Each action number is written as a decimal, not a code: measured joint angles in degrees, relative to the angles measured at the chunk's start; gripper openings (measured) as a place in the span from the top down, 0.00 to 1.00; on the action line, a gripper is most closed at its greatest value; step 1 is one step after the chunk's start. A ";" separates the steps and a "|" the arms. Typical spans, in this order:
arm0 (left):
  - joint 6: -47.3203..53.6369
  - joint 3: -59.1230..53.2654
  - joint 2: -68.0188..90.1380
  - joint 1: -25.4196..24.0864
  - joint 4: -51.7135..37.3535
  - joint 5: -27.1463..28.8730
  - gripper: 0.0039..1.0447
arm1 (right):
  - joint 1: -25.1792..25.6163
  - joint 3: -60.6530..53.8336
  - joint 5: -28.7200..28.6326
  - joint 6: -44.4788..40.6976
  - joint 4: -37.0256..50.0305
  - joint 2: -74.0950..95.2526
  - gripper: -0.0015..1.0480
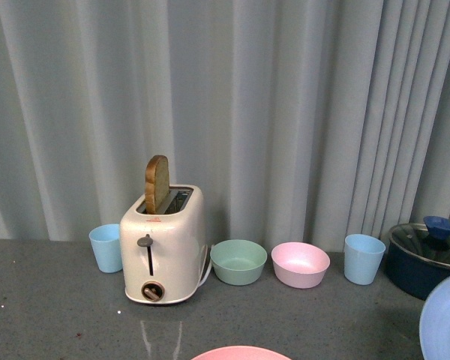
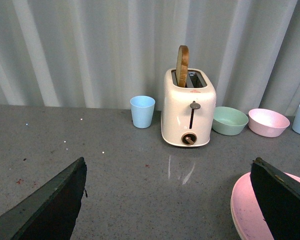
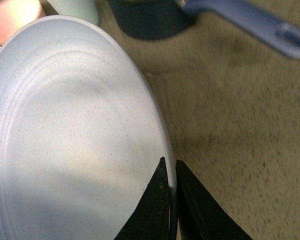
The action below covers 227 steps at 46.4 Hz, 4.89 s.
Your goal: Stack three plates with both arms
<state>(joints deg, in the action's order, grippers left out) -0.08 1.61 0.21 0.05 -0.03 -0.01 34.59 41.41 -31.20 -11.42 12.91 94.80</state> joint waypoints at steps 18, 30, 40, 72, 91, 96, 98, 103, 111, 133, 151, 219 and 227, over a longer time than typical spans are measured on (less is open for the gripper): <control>0.00 0.00 0.00 0.00 0.00 0.00 0.06 | -17.92 -5.66 1.20 11.45 7.74 -6.51 0.97; 0.00 0.00 0.00 0.00 0.00 0.00 0.06 | -32.28 -7.10 3.32 18.47 16.70 0.52 0.97; 0.00 0.00 0.00 0.00 0.00 0.00 0.06 | -40.41 -7.06 3.56 25.24 22.49 9.84 0.97; 0.00 0.00 0.00 0.00 0.00 0.00 0.06 | -41.51 -3.08 3.13 29.53 21.49 18.25 0.97; 0.00 0.00 0.00 0.00 0.00 0.00 0.06 | -42.69 -1.07 3.06 30.62 20.59 21.53 0.97; 0.00 0.00 0.00 0.00 0.00 0.00 0.06 | -42.84 -1.20 3.06 30.38 20.28 21.97 0.97; 0.00 0.00 0.00 0.00 0.00 0.00 0.06 | -42.82 -1.40 3.06 30.18 20.17 22.01 0.97; 0.00 0.00 0.00 0.00 0.00 0.00 0.06 | -42.42 -1.51 3.06 29.73 19.69 22.01 0.97; 0.00 0.00 0.00 0.00 0.00 0.00 0.06 | -41.59 -1.55 2.80 29.38 18.97 21.99 0.89; 0.00 0.00 0.00 0.00 0.00 0.00 0.06 | -40.11 -3.26 3.13 27.65 14.40 12.87 0.11; 0.00 0.00 0.00 0.00 0.00 0.00 0.06 | -32.28 -10.60 18.93 19.02 8.44 -14.23 0.07; 0.00 0.00 0.00 0.00 0.00 0.00 0.06 | -34.69 -38.40 31.15 10.82 -0.48 -79.19 0.97; 0.00 0.00 0.00 0.00 0.00 0.00 0.06 | -34.69 -39.41 31.15 10.82 -2.34 -82.07 0.97</control>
<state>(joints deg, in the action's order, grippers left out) -0.08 1.61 0.21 0.05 -0.03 -0.01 -0.10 2.00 -0.05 -0.60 10.57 12.73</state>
